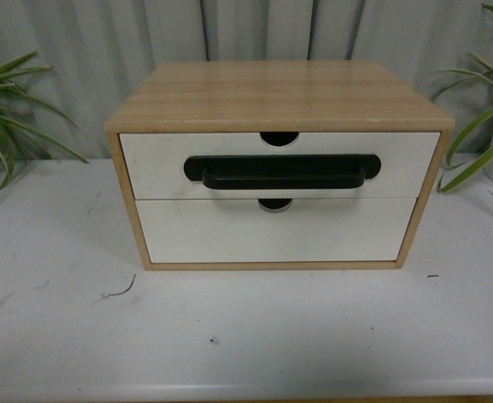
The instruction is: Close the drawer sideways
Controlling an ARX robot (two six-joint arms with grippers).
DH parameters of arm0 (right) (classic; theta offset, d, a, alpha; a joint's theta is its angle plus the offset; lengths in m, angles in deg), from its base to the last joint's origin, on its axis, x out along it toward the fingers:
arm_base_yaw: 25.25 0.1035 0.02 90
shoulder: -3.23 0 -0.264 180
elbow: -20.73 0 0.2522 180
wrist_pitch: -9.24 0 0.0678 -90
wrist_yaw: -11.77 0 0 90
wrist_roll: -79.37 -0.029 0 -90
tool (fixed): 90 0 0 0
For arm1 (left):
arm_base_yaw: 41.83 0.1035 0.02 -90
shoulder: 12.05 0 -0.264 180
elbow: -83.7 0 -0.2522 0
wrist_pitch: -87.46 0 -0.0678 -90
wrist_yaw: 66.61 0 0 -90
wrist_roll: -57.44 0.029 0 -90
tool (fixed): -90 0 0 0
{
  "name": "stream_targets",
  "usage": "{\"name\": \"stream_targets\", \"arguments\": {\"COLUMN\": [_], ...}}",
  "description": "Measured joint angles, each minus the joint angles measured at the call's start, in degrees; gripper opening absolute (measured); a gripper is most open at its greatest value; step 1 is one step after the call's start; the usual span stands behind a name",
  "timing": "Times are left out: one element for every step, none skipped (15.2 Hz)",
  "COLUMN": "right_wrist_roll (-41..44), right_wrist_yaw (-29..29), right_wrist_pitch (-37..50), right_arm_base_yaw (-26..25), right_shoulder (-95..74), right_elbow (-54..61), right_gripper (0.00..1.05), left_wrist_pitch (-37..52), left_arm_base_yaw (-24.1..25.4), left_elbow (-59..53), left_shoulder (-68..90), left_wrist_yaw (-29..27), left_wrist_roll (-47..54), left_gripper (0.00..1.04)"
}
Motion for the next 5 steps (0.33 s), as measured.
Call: {"name": "stream_targets", "arguments": {"right_wrist_roll": [0.0, 0.0, 0.0, 0.0, 0.0], "right_wrist_yaw": [0.0, 0.0, 0.0, 0.0, 0.0], "right_wrist_pitch": [0.0, 0.0, 0.0, 0.0, 0.0], "right_arm_base_yaw": [0.0, 0.0, 0.0, 0.0, 0.0], "right_shoulder": [0.0, 0.0, 0.0, 0.0, 0.0], "right_elbow": [0.0, 0.0, 0.0, 0.0, 0.0], "right_gripper": [0.98, 0.98, 0.98, 0.98, 0.98], "left_wrist_pitch": [0.0, 0.0, 0.0, 0.0, 0.0], "left_arm_base_yaw": [0.0, 0.0, 0.0, 0.0, 0.0], "left_elbow": [0.0, 0.0, 0.0, 0.0, 0.0], "left_shoulder": [0.0, 0.0, 0.0, 0.0, 0.0], "left_wrist_yaw": [0.0, 0.0, 0.0, 0.0, 0.0], "left_wrist_roll": [0.0, 0.0, 0.0, 0.0, 0.0], "left_gripper": [0.98, 0.98, 0.98, 0.98, 0.98]}}
